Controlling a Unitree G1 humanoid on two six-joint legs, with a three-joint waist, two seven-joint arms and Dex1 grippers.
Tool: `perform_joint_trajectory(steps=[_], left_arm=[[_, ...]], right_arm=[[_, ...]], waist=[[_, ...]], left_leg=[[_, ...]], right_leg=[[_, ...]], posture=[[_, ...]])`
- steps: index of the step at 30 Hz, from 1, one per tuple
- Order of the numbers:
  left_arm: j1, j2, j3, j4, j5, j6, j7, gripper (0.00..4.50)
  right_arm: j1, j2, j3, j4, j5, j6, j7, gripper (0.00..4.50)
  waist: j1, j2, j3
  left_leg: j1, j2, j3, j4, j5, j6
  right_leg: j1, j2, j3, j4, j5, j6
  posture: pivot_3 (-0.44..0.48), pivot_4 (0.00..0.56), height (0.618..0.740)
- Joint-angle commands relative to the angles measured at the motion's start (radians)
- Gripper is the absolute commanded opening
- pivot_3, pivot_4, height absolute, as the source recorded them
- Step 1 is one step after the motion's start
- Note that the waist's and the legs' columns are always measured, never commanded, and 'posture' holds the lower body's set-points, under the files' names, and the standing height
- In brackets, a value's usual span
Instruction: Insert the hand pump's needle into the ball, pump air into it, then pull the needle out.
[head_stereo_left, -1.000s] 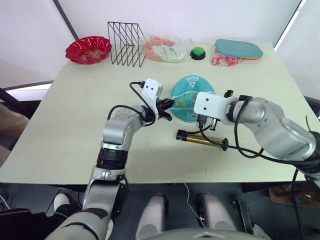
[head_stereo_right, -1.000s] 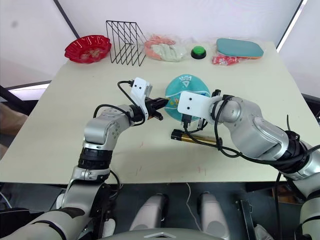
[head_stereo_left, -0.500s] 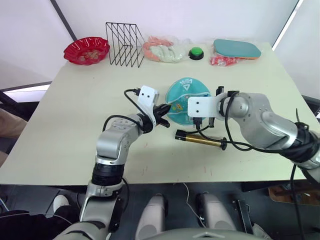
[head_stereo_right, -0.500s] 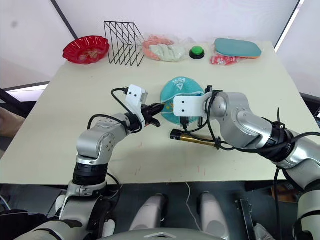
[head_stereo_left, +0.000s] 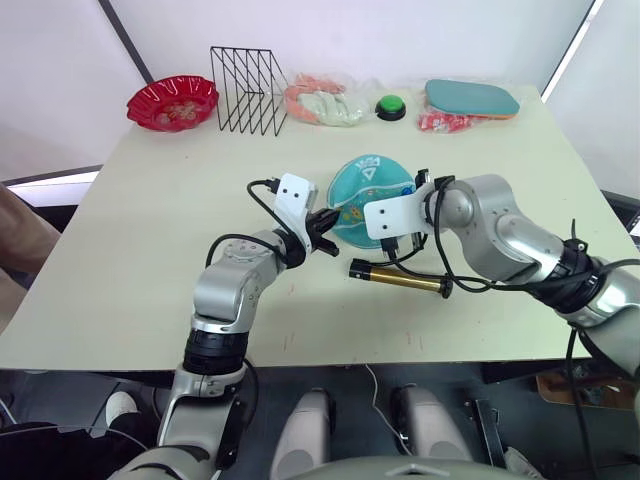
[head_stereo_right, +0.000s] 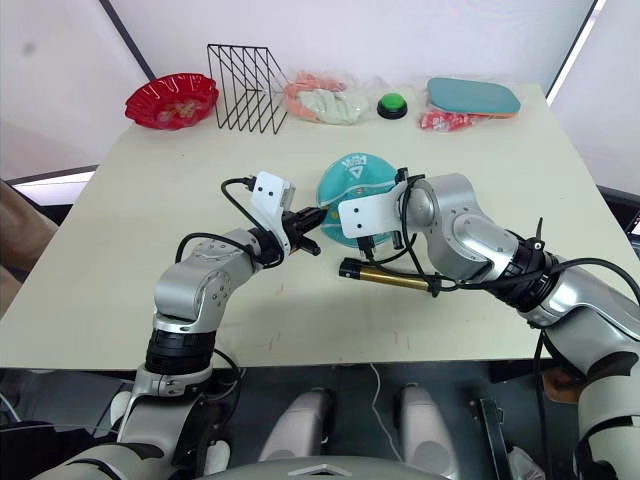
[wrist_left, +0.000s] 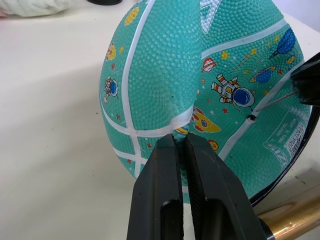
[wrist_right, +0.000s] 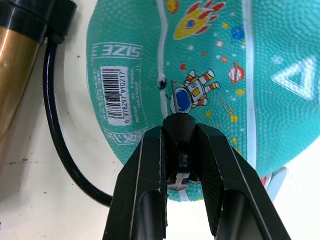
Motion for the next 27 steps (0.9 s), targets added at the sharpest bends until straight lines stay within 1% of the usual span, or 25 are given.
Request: perform_joint_trajectory(steps=[1, 7, 11, 20, 27], left_arm=[[0.005, 0.0, -0.016, -0.012, -0.004, -0.032, -0.014, 0.0], [0.008, 0.005, -0.018, -0.001, -0.001, -0.045, -0.017, 0.0], [0.01, 0.01, -0.02, 0.001, 0.0, -0.048, -0.02, 0.0], [0.013, 0.017, -0.026, 0.0, -0.002, -0.051, -0.025, 0.0], [0.011, 0.021, -0.027, 0.003, -0.001, -0.053, -0.026, 0.0]], right_arm=[[-0.035, 0.027, -0.033, 0.023, -0.034, -0.076, 0.026, 0.36], [-0.019, 0.045, -0.063, 0.034, -0.074, -0.128, 0.077, 0.36], [-0.017, 0.049, -0.074, 0.059, -0.098, -0.157, 0.093, 0.36], [-0.02, 0.104, -0.124, 0.165, -0.138, -0.179, 0.095, 0.36], [-0.018, 0.097, -0.143, 0.14, -0.156, -0.211, 0.14, 0.36]], waist=[[0.0, 0.0, 0.0], [0.0, 0.0, 0.0], [0.0, 0.0, 0.0], [0.0, 0.0, 0.0], [0.0, 0.0, 0.0]], left_leg=[[0.0, 0.0, 0.0, 0.0, 0.0, 0.0], [0.007, 0.0, 0.001, -0.003, 0.0, 0.0], [0.007, 0.001, 0.001, -0.003, 0.0, -0.001], [0.008, 0.001, 0.001, -0.004, 0.001, -0.001], [0.008, 0.001, 0.001, -0.004, 0.001, -0.001]], right_leg=[[0.0, 0.0, 0.0, 0.0, 0.0, 0.0], [0.005, 0.001, 0.001, 0.0, 0.0, 0.0], [0.005, 0.001, 0.002, 0.0, 0.0, 0.0], [0.005, 0.001, 0.002, 0.0, 0.0, 0.0], [0.005, 0.001, 0.002, 0.0, 0.0, 0.0]], posture=[[0.0, 0.15, 0.74], [0.0, 0.15, 0.74], [0.0, 0.15, 0.74], [0.0, 0.15, 0.74], [0.0, 0.15, 0.74]])
